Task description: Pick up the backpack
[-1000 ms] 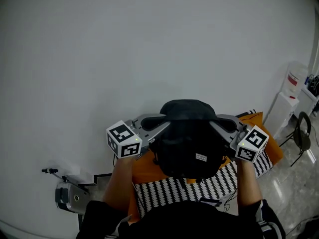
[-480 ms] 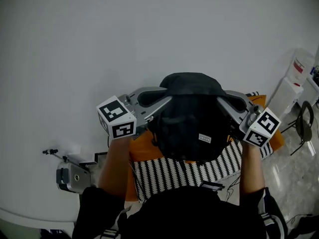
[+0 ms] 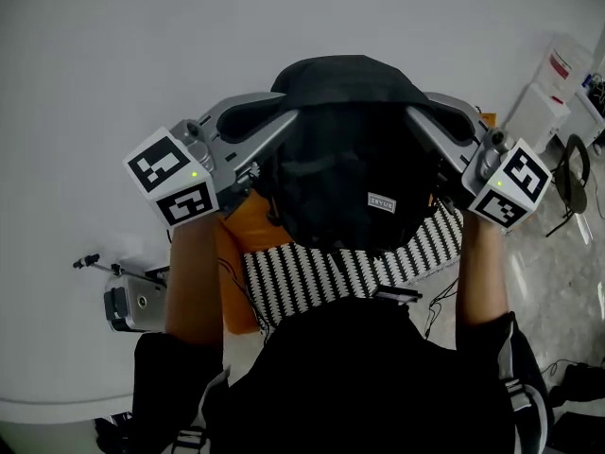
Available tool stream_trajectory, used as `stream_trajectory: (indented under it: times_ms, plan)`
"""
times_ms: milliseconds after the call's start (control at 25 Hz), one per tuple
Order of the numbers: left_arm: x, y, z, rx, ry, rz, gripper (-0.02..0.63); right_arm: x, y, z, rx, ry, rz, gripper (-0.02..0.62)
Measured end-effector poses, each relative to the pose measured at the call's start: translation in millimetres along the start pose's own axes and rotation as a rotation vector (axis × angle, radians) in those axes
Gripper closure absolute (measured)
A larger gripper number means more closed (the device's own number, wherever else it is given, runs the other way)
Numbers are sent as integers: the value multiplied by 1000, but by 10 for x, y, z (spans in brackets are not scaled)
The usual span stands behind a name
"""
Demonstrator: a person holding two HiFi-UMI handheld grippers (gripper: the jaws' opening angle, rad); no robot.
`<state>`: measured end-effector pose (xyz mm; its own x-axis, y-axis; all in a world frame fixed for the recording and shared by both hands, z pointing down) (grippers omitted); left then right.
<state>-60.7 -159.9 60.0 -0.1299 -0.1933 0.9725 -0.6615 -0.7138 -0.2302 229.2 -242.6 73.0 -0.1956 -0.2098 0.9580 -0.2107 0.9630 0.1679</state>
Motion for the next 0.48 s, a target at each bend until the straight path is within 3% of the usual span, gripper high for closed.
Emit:
stream_trajectory:
  times_ms: [480]
  plan:
    - [4, -125, 136, 32, -12, -11, 538, -37, 23, -214, 33, 6, -2, 548]
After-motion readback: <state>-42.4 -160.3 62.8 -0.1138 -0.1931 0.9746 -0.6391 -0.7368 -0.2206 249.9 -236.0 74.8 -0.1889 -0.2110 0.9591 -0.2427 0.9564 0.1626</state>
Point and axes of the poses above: the fingertips, and each gripper's own axes: z forward along the fingers, y to its left, x out of its underside, the point moved 10 cm from there along -z, backward along the fingers, and after that the axes turned 2 degrees about z, right-handed, at the moved point
